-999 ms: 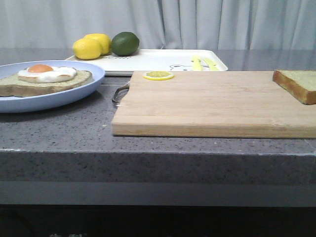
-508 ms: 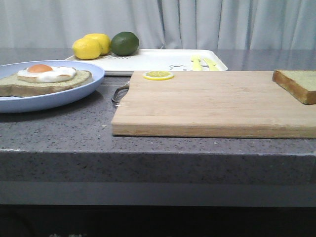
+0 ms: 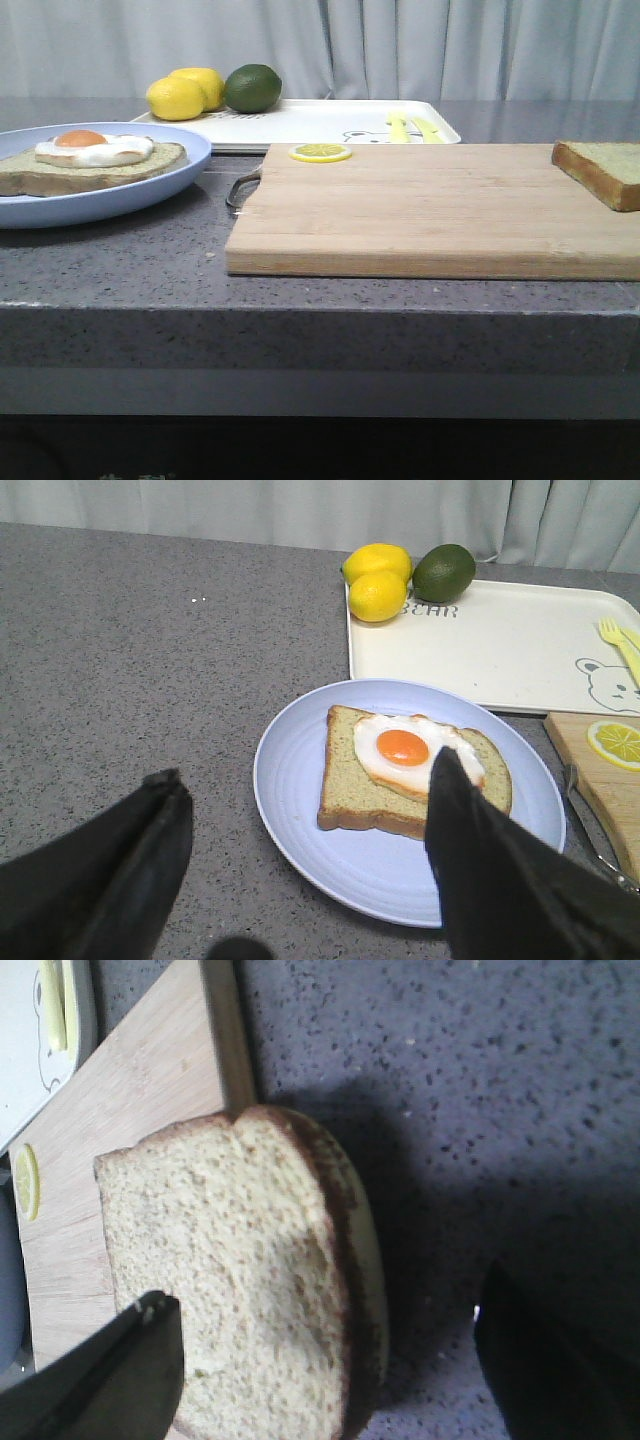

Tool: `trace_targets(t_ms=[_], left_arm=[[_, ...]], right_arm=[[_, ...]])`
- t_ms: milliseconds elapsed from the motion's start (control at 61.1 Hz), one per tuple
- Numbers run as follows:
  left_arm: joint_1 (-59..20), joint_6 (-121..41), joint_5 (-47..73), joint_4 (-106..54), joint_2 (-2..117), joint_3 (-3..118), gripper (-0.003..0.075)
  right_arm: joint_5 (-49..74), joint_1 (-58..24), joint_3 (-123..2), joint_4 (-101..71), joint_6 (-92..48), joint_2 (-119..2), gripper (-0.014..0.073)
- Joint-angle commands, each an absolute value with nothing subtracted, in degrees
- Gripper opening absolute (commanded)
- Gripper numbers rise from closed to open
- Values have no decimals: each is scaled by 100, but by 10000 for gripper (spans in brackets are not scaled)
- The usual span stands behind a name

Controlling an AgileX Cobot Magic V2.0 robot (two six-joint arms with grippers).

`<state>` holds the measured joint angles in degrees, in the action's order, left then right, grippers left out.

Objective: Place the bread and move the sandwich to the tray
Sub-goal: 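Grasp the plain bread slice edge with the right gripper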

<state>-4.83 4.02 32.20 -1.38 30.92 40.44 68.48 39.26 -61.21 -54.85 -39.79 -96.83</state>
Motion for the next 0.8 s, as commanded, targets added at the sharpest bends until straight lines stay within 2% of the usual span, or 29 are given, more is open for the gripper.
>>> trace_targets(t_ms=[0,458,786], left_arm=[[-500,399,2795,-145,3143,4207,493],[-500,399,2795,-145,3143,4207,493],[-500,399,2802,-145,3143,4207,493]], right_arm=[[7677,3809,-6260,-5714,-4113,-9550,590],[7683,3580,-6260,-5712,-4134,-9568,463],[7689,3580,-6260,-5991,-4134,-9568,443]])
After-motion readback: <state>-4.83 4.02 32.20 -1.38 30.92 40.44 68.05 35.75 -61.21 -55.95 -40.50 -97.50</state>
